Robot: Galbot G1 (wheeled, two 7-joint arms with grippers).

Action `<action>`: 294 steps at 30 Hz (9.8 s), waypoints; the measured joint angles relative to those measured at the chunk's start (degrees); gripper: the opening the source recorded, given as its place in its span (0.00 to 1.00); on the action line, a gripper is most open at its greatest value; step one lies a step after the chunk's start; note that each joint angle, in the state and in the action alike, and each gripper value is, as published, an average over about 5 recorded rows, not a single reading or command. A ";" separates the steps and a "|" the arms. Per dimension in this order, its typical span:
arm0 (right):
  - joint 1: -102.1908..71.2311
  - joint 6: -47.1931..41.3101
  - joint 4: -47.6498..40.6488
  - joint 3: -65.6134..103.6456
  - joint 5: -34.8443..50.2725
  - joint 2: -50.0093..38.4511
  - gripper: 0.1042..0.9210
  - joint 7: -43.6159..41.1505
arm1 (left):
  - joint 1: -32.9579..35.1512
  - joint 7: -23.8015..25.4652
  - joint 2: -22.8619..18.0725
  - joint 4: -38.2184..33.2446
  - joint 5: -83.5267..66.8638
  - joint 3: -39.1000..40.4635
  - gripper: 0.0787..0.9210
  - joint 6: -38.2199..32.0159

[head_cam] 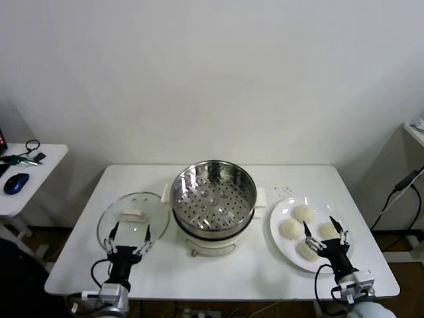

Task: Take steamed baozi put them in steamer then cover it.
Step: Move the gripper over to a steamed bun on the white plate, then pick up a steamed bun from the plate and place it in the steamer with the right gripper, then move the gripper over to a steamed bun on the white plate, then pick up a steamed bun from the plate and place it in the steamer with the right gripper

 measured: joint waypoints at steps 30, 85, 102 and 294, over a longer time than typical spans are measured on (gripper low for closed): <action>43.37 -8.02 -22.90 -31.39 -15.87 -35.74 0.88 -43.89 | 0.21 -2.90 1.23 1.00 -2.44 -0.02 0.88 0.12; 91.40 0.10 -63.43 -90.45 -21.97 -13.00 0.76 -59.56 | -0.33 -3.94 0.49 2.04 -1.80 -0.74 0.88 2.11; 93.64 2.84 -62.40 -91.15 -20.51 -14.21 0.70 -61.87 | 0.32 -3.86 0.53 1.67 -1.92 -0.84 0.88 1.85; 95.14 -11.80 -42.47 -99.18 -4.10 -22.92 0.73 -54.87 | 8.87 -4.93 1.58 -0.34 -3.41 -2.77 0.88 0.90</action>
